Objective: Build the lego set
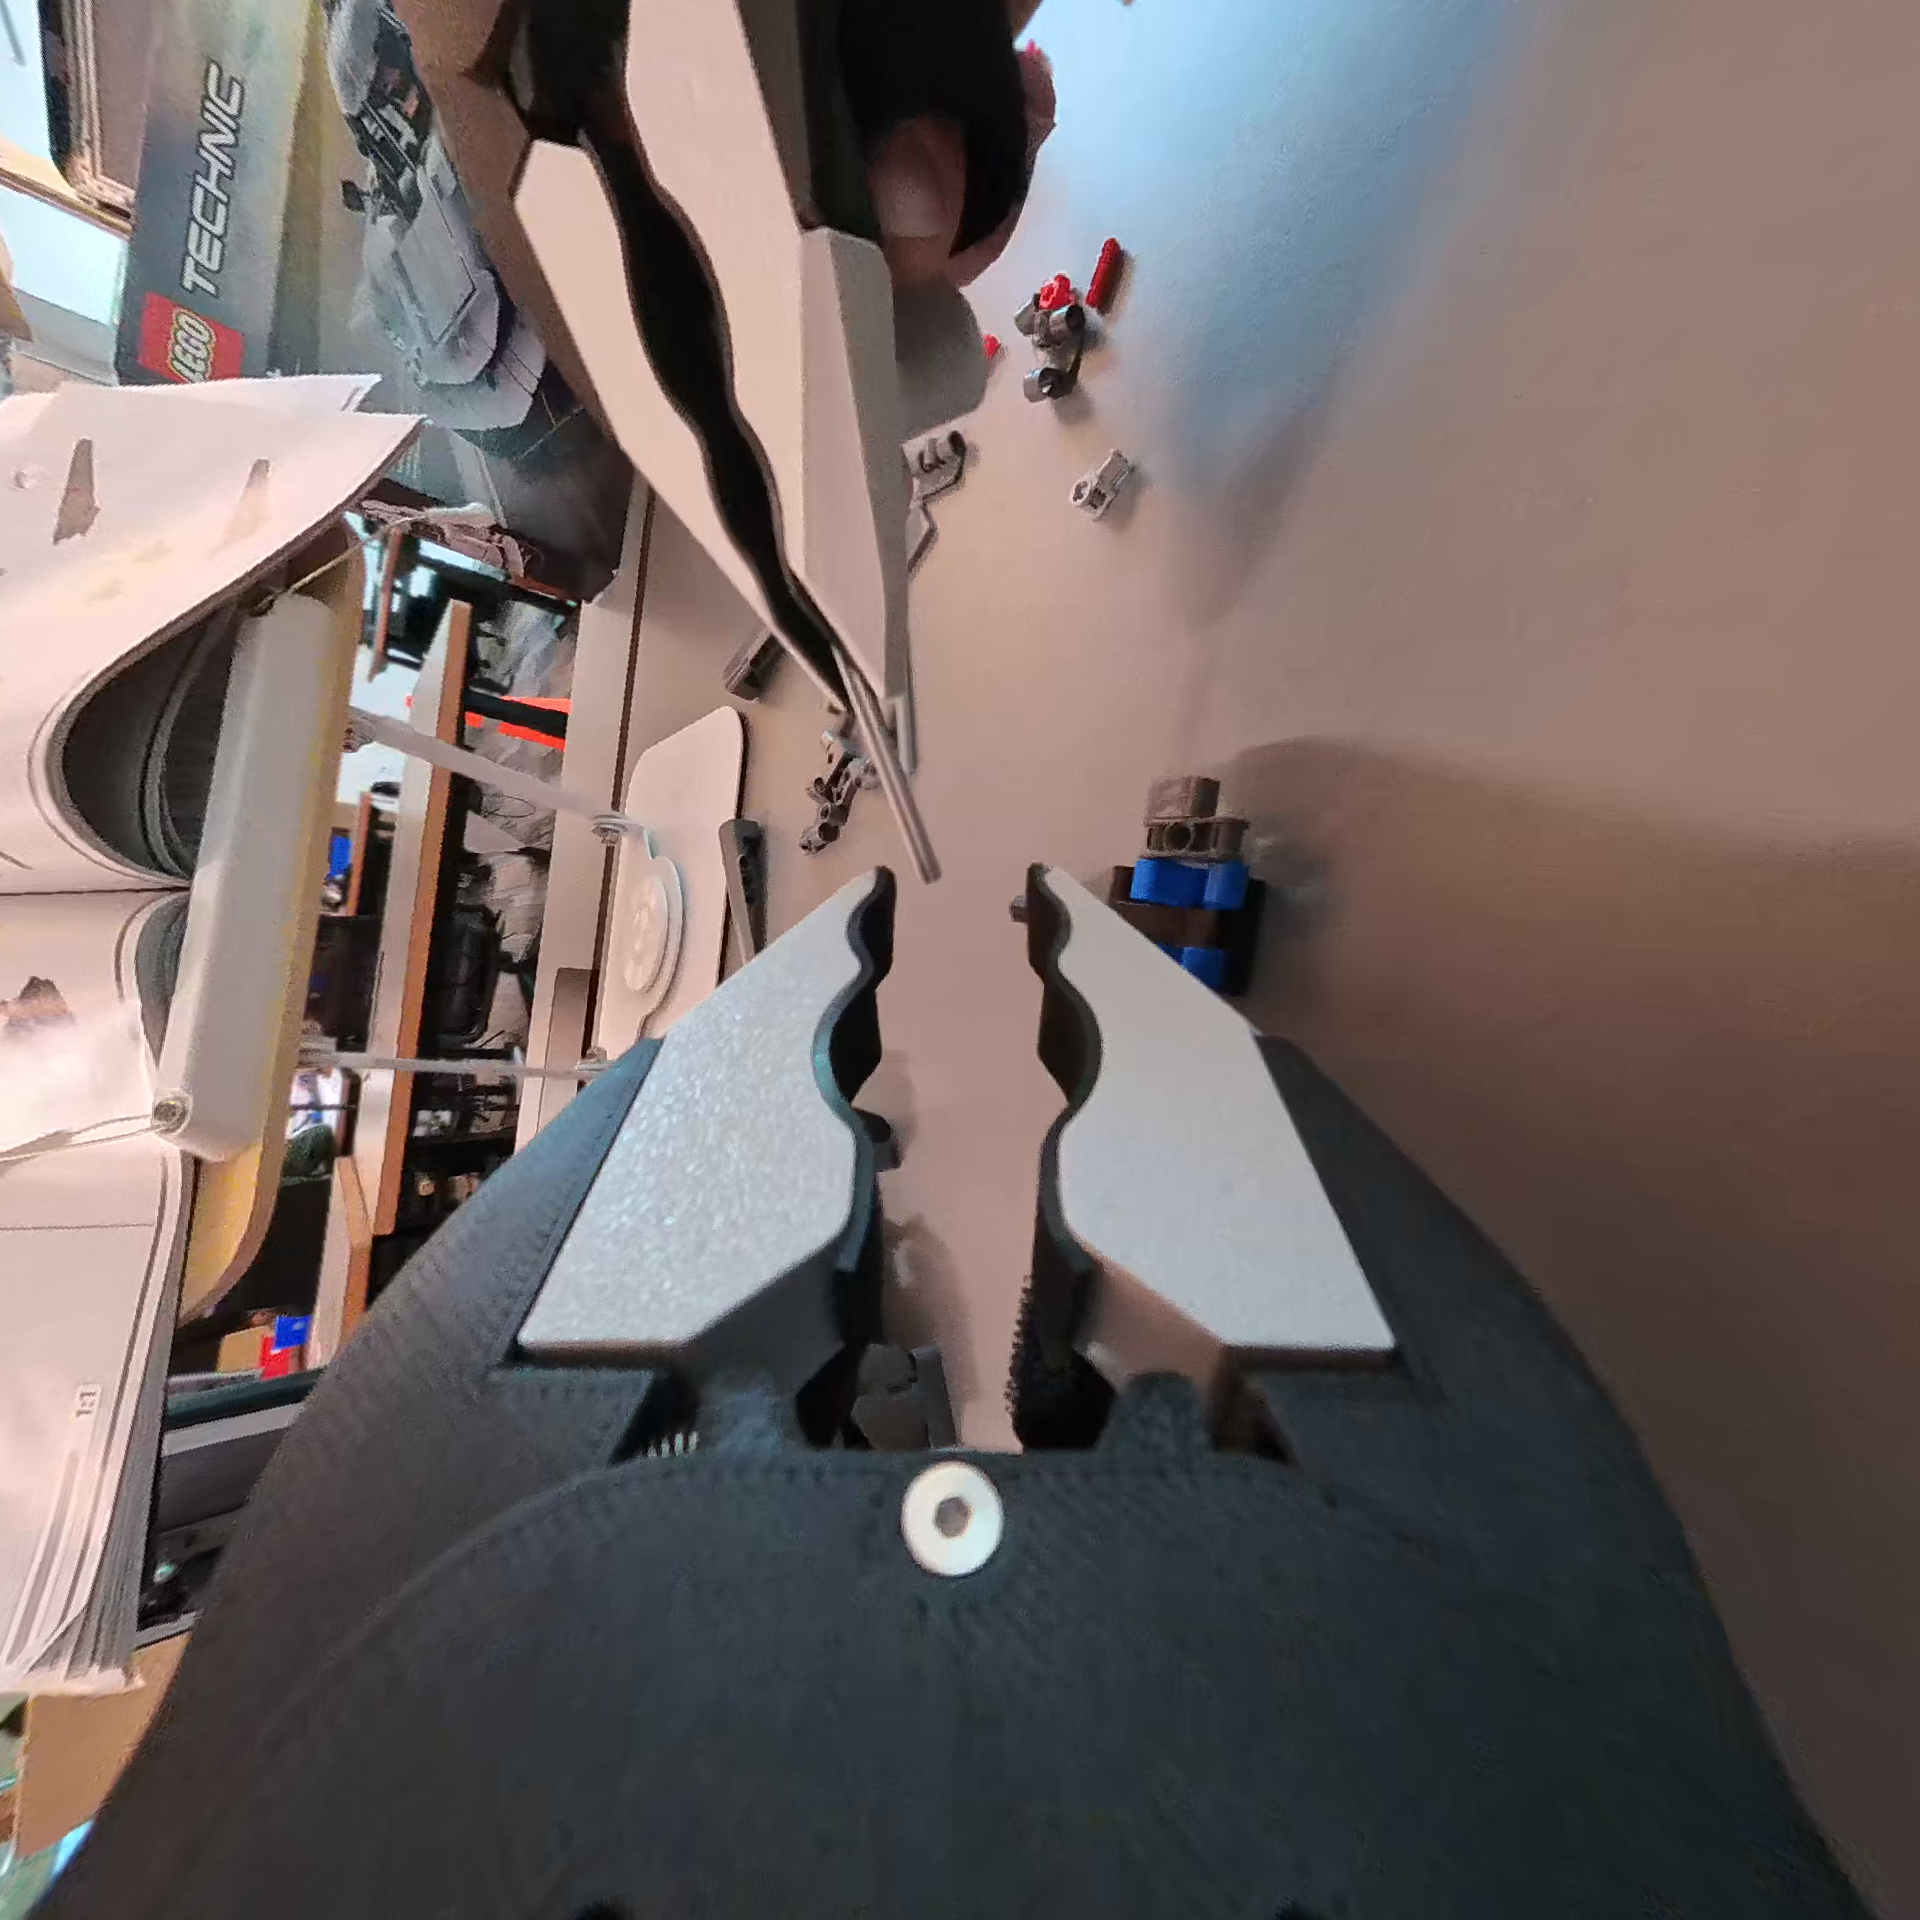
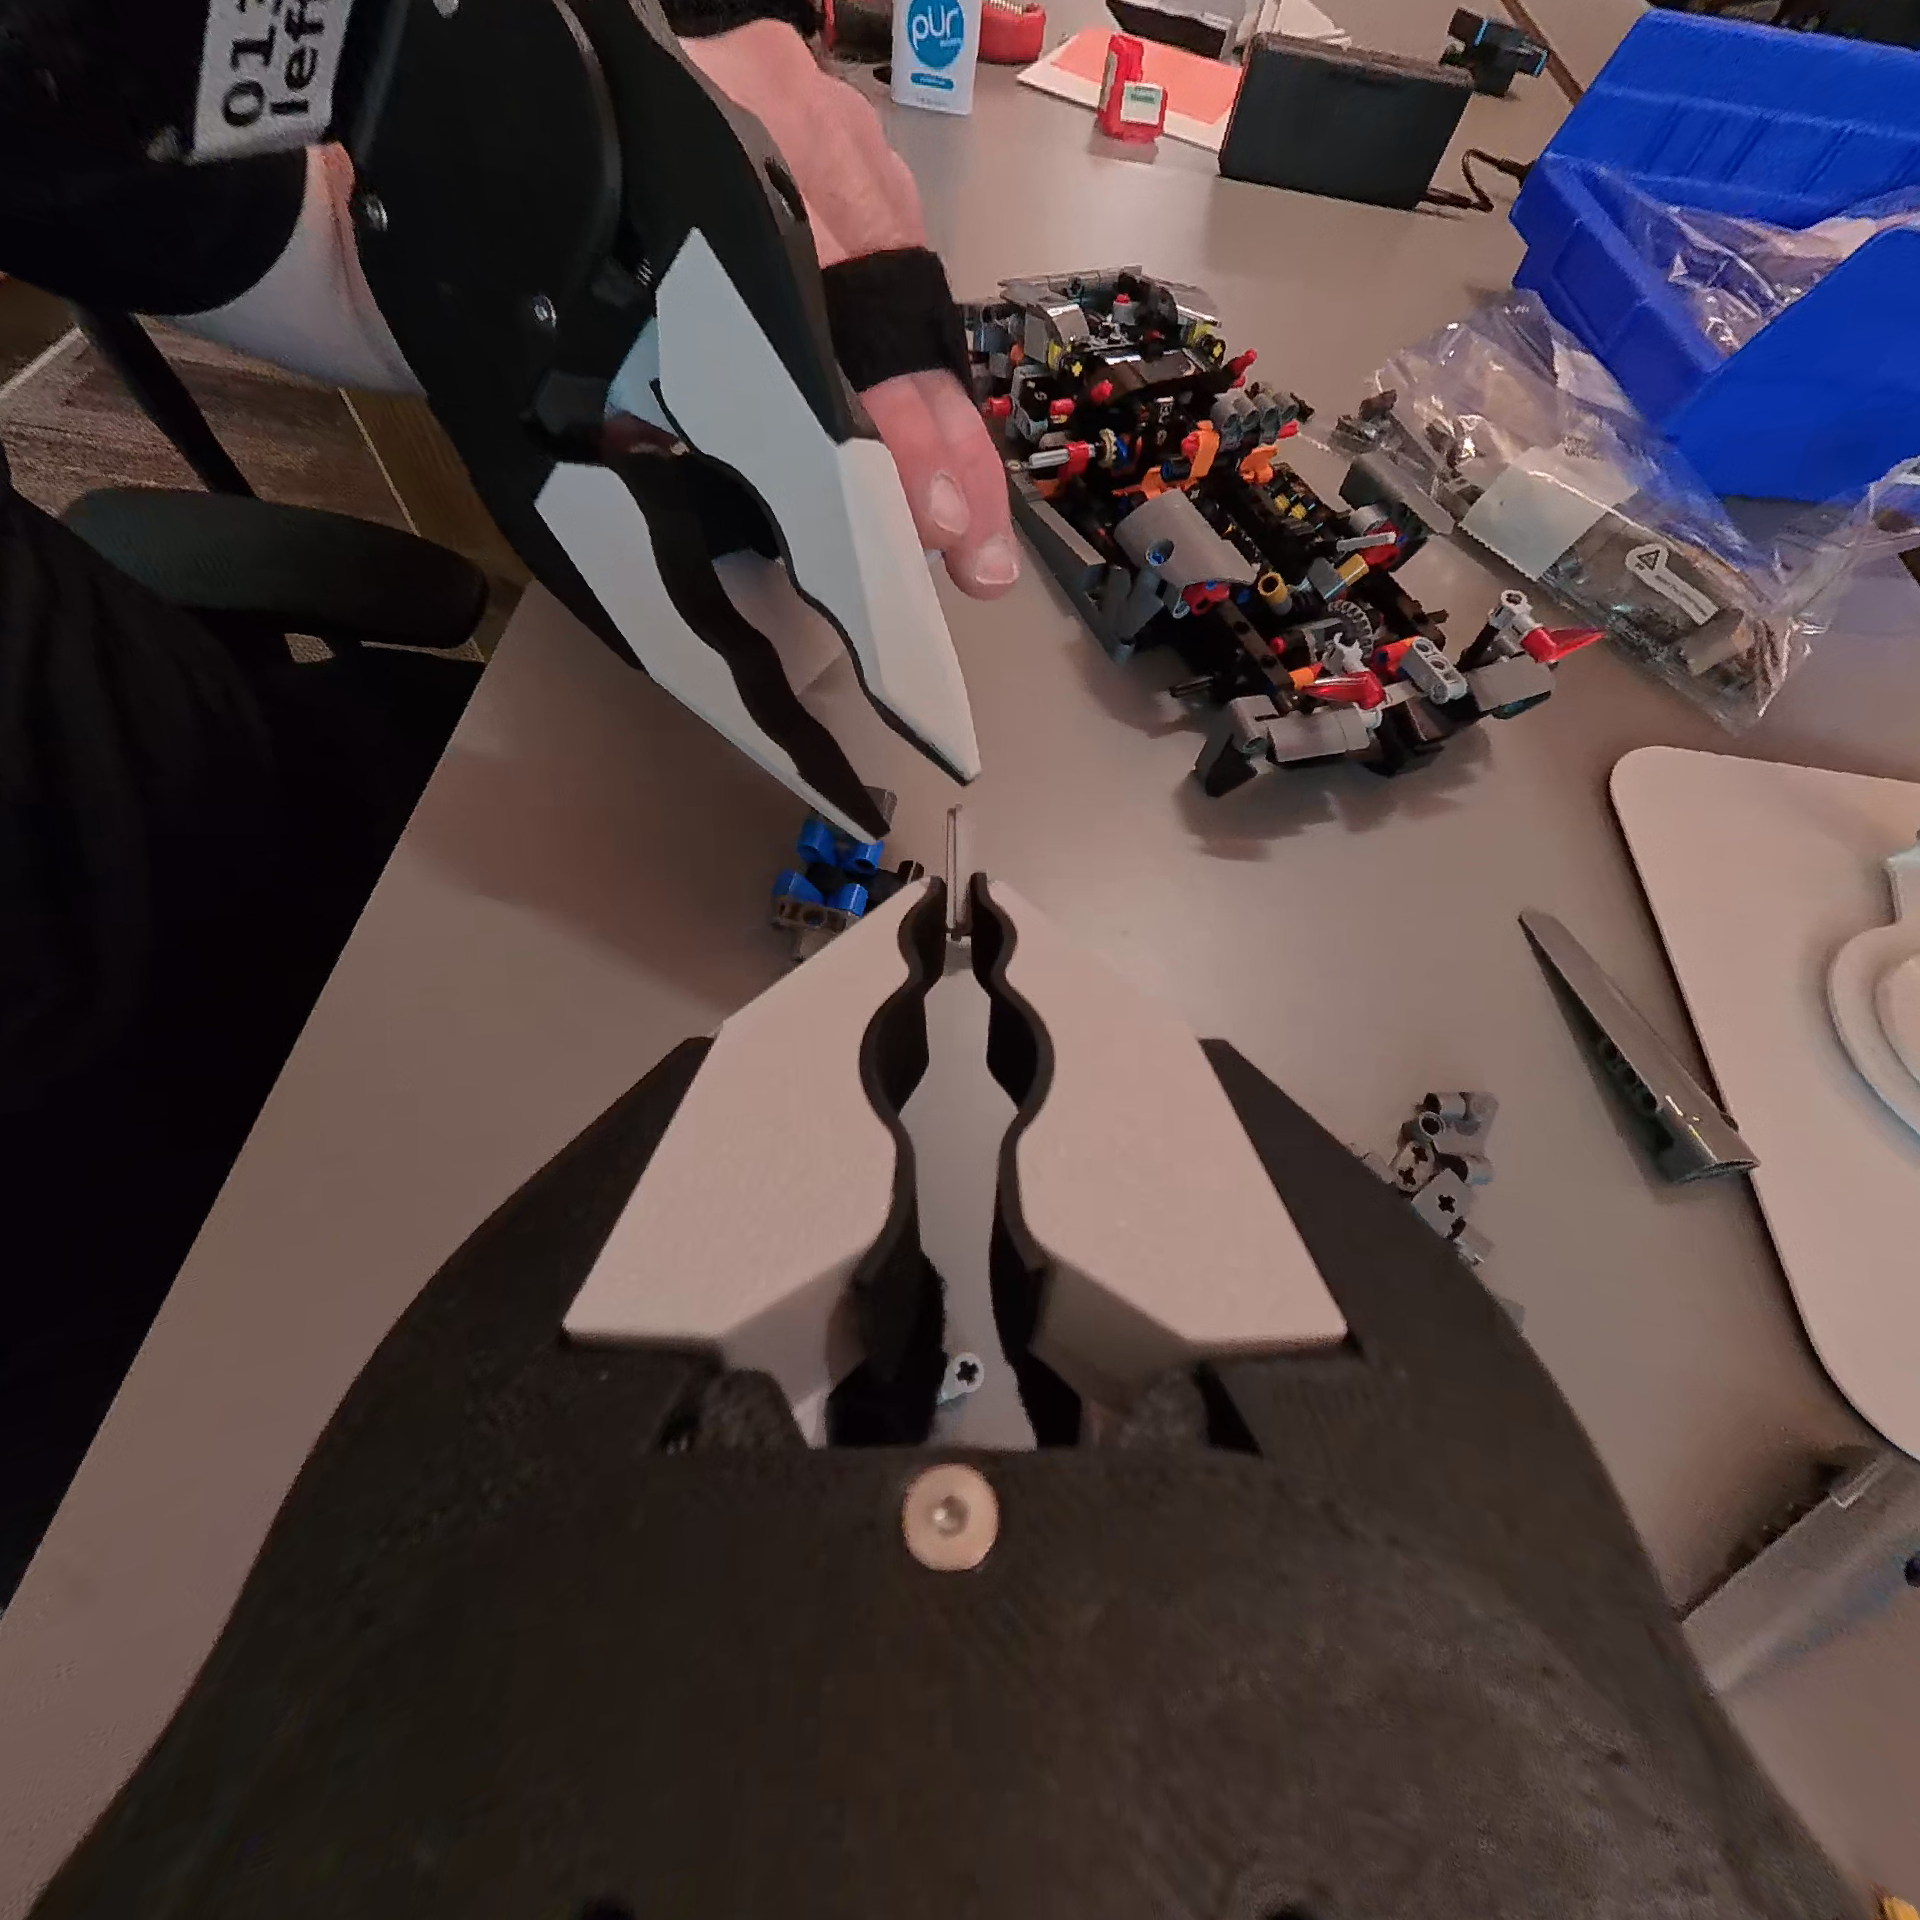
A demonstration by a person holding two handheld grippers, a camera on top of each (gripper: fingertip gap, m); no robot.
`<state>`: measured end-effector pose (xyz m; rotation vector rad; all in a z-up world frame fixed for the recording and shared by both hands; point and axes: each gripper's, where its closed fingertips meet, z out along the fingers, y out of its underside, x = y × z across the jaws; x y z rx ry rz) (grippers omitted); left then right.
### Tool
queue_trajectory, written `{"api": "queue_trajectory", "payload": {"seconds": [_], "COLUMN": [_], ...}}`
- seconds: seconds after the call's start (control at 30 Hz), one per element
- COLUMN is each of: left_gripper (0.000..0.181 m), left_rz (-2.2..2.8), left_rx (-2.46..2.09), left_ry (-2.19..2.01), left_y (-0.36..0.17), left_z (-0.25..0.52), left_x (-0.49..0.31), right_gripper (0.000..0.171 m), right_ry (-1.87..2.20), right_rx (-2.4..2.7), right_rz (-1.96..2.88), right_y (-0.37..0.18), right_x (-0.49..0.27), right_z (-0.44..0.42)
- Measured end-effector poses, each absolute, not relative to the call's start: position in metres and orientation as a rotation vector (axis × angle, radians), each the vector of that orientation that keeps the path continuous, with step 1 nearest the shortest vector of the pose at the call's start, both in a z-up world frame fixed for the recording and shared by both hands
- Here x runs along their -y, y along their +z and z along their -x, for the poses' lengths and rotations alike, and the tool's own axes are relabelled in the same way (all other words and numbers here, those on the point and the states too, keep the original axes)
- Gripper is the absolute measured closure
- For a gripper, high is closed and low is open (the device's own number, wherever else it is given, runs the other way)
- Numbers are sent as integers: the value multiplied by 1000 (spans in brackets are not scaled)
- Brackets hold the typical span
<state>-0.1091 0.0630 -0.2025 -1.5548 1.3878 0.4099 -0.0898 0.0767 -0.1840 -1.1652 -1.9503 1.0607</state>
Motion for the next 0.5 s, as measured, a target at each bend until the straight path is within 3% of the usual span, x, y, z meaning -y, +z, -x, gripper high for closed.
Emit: {"api": "queue_trajectory", "payload": {"seconds": [0.03,0.33,0.5], "left_gripper": [159,177,178], "left_rz": [1557,1533,1548], "left_rx": [-1383,-1360,-1382], "left_ry": [416,450,460], "left_y": [-203,-199,-200], "left_z": [109,107,109], "left_x": [-65,-72,-73], "right_gripper": [171,171,170], "right_ry": [1067,1085,1057], "right_rx": [1950,1951,1958], "right_rz": [1163,1142,1144], "right_y": [-184,-180,-183], "right_x": [-76,-72,-72], "right_z": [90,90,91]}}
